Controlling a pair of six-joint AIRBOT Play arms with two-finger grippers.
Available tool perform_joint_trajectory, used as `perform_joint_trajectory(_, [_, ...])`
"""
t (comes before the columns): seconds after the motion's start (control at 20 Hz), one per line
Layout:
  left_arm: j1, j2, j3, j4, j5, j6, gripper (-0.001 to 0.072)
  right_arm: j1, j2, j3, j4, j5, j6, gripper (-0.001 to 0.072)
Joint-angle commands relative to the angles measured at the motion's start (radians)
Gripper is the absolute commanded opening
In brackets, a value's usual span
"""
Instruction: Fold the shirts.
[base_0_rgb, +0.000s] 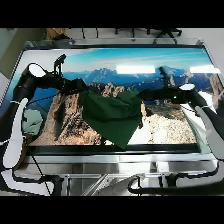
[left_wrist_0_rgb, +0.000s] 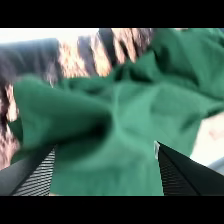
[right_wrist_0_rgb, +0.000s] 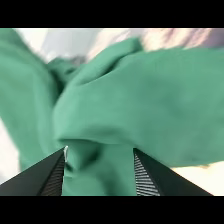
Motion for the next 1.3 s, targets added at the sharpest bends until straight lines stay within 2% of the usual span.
perform_joint_trajectory(0.0, [0.019, 0.073, -0.038, 0.002, -0.156, -0.049, 0.0665, -0.136, 0.058, 0.006, -0.034, 0.024, 0.002, 0.0484])
perform_joint_trajectory(0.15, [-0.028, 0.231, -0.288, 0.001, -0.115, -0.098, 0.0665, -0.203, 0.037, 0.006, -0.05, 0.032, 0.002, 0.0483])
perform_joint_trajectory(0.25, [-0.108, 0.345, -0.503, -0.001, -0.02, -0.146, 0.0666, -0.199, -0.003, 0.006, -0.06, 0.029, 0.002, 0.0483])
perform_joint_trajectory(0.45, [-0.378, 0.497, -0.882, -0.034, 0.349, -0.289, 0.0667, -0.149, -0.118, 0.006, -0.056, 0.014, 0.001, 0.0481])
perform_joint_trajectory(0.55, [-0.522, 0.51, -0.996, -0.128, 0.554, -0.315, 0.0668, -0.108, -0.171, 0.006, -0.056, -0.026, -0.002, 0.0481])
perform_joint_trajectory(0.7, [-0.686, 0.465, -1.062, -0.284, 0.792, -0.314, 0.0668, -0.04, -0.228, 0.006, -0.036, -0.119, -0.003, 0.0479])
perform_joint_trajectory(0.8, [-0.756, 0.395, -1.043, -0.333, 0.87, -0.313, 0.0669, 0.002, -0.251, 0.006, 0.009, -0.161, -0.055, 0.0479])
perform_joint_trajectory(1.15, [-0.829, 0.159, -0.864, -0.312, 0.869, -0.291, 0.0667, 0.038, -0.257, 0.009, 0.166, -0.214, -0.171, 0.0467])
perform_joint_trajectory(1.2, [-0.827, 0.144, -0.852, -0.313, 0.872, -0.292, 0.0652, 0.038, -0.257, 0.009, 0.166, -0.213, -0.171, 0.0353])
perform_joint_trajectory(1.25, [-0.825, 0.134, -0.843, -0.312, 0.871, -0.29, 0.0485, 0.038, -0.257, 0.009, 0.166, -0.211, -0.171, 0.0235])
